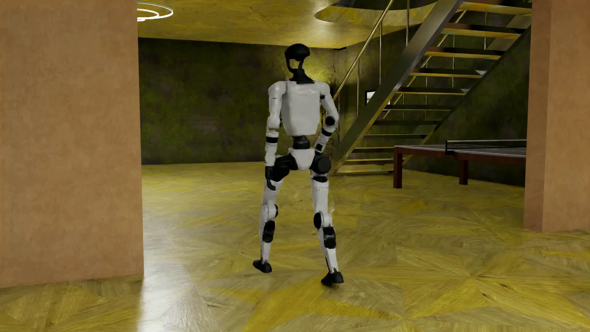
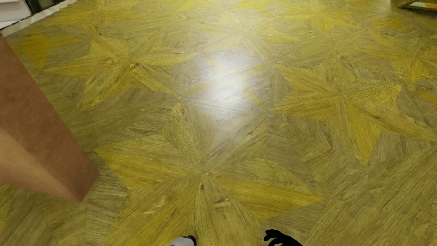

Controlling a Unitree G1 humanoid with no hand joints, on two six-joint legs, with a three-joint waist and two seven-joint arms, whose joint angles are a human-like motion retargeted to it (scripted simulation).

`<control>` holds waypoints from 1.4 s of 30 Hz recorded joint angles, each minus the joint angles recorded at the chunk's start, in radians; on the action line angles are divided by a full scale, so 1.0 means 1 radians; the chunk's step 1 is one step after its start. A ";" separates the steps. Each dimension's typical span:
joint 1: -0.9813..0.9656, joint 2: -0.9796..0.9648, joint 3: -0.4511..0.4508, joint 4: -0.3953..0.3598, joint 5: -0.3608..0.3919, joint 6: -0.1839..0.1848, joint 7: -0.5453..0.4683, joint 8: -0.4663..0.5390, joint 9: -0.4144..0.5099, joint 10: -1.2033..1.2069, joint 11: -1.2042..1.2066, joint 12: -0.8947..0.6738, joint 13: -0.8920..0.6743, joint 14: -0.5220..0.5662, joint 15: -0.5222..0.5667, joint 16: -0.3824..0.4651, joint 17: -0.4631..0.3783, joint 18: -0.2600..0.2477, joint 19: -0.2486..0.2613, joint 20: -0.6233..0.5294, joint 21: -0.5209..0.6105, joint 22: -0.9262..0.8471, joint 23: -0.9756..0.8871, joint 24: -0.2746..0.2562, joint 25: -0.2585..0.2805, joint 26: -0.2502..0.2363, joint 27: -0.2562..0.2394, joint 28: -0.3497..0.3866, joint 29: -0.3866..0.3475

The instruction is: Face left

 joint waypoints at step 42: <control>0.709 -0.897 -0.333 0.075 -0.156 -0.040 0.000 0.000 0.022 0.069 0.117 -0.081 0.371 -0.277 0.298 0.062 0.051 0.000 0.000 0.157 0.148 -0.238 0.193 0.000 0.000 0.000 0.000 0.000 0.000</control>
